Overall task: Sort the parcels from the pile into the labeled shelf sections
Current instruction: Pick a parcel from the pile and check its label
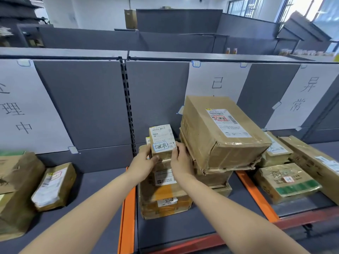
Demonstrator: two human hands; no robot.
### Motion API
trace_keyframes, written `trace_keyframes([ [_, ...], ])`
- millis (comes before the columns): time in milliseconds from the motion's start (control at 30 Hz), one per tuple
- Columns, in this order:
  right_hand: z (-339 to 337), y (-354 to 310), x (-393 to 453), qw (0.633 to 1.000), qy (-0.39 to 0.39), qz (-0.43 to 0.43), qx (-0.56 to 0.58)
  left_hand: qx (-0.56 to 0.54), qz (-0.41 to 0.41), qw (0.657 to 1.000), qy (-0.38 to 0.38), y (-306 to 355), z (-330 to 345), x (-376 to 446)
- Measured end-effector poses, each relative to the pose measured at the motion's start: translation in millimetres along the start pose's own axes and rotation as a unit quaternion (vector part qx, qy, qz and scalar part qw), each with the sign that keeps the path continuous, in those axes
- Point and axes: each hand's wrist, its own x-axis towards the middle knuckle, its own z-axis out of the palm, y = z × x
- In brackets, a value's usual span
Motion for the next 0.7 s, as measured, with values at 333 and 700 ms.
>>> trace_keyframes([
  [333,-9.2,-9.5,-10.3,0.999,-0.035,0.038,0.006,0.007,-0.042,0.999,0.01,12.8,-5.2,-9.3],
  [700,-31.1,-1.1,-58.3,1.0,-0.026,0.005,0.0,-0.023,-0.08,0.996,0.025,22.6,13.7,-59.1],
])
